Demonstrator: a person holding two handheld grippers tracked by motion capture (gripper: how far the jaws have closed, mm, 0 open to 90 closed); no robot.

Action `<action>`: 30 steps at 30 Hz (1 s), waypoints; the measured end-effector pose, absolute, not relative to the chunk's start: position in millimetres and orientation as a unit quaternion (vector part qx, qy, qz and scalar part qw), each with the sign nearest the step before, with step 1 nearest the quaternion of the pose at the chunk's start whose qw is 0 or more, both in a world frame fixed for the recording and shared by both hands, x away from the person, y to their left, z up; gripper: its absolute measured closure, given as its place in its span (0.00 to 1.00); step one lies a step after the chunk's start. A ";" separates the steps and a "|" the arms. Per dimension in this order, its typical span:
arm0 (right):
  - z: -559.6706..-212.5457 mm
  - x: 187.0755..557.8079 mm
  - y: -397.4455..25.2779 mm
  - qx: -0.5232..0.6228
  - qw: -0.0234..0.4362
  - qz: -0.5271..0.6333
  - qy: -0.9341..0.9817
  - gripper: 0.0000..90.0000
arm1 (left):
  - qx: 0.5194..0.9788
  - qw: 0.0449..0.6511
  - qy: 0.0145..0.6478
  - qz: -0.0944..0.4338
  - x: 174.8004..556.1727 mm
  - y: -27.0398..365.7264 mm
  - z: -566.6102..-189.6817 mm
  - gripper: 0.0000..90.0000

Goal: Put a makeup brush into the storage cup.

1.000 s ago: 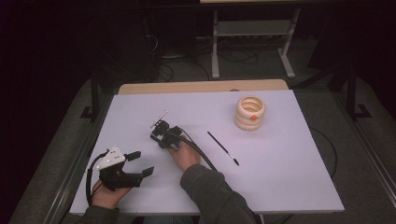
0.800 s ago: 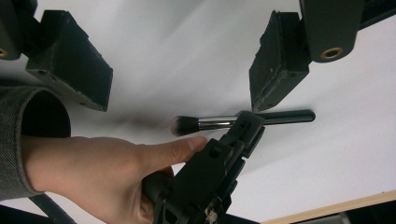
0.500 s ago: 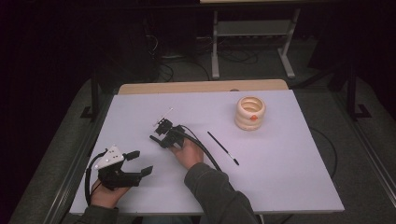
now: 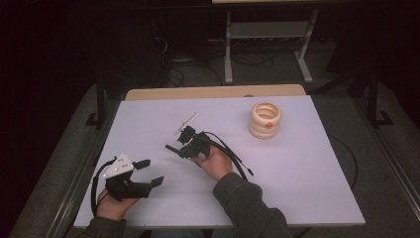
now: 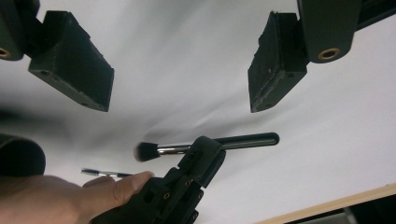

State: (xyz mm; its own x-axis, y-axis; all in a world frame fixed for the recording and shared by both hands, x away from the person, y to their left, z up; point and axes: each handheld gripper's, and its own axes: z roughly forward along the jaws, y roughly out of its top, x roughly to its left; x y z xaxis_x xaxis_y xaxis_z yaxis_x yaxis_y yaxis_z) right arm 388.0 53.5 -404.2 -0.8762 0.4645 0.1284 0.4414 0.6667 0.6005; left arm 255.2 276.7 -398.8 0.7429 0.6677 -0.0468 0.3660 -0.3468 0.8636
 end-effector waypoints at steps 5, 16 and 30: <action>-402.1 384.0 41.8 0.236 0.012 0.328 0.915 0.87 | 0.810 0.472 0.312 0.155 256.4 273.0 -396.8 0.25; -378.9 365.2 3.6 0.181 0.009 0.345 0.921 0.87 | 0.834 0.462 0.272 0.133 263.7 249.4 -390.9 0.27; -356.4 339.8 -39.3 0.126 0.003 0.354 0.927 0.87 | 0.864 0.439 0.205 0.134 275.0 225.0 -359.0 0.34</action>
State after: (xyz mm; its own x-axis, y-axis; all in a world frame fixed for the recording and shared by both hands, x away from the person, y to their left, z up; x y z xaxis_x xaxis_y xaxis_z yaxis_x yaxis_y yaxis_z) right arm 339.8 -39.3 -356.4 -0.9682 0.2356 0.0839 0.2316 0.7180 0.6564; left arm 275.0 225.0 -359.0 0.8796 0.4729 0.0520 0.2370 -0.5303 0.8140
